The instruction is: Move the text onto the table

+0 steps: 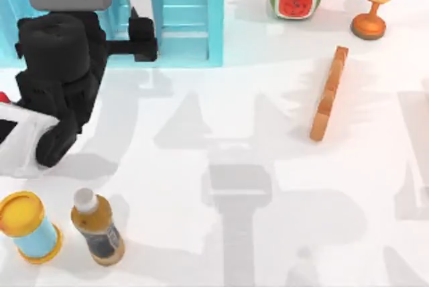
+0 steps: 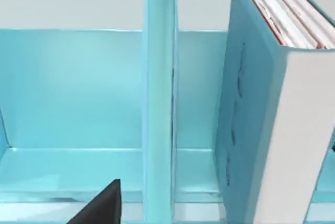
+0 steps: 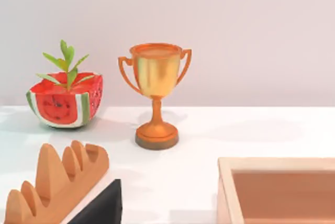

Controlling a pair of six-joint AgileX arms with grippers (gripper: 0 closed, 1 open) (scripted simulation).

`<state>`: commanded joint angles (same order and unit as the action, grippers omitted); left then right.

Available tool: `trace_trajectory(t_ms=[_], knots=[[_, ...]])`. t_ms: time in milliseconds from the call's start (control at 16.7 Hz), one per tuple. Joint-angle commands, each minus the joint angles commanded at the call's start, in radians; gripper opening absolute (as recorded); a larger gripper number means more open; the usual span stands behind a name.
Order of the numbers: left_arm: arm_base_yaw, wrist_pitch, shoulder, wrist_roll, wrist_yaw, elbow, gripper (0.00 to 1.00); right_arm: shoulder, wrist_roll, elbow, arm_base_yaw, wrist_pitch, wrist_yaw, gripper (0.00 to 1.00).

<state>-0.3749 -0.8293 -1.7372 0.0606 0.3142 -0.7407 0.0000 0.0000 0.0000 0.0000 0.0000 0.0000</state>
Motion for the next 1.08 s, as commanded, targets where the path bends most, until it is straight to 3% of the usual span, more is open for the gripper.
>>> trace_trajectory(t_ms=[420, 780, 1080], knots=[[-0.071, -0.141, -0.287, 0.003, 0.056, -0.101, 1.00, 0.000, 0.000, 0.000, 0.000, 0.000, 0.000, 1.00], [-0.061, -0.134, -0.290, 0.002, 0.050, -0.111, 1.00, 0.000, 0.000, 0.000, 0.000, 0.000, 0.000, 1.00], [-0.033, -0.080, -0.418, -0.003, 0.018, -0.300, 1.00, 0.000, 0.000, 0.000, 0.000, 0.000, 0.000, 1.00]])
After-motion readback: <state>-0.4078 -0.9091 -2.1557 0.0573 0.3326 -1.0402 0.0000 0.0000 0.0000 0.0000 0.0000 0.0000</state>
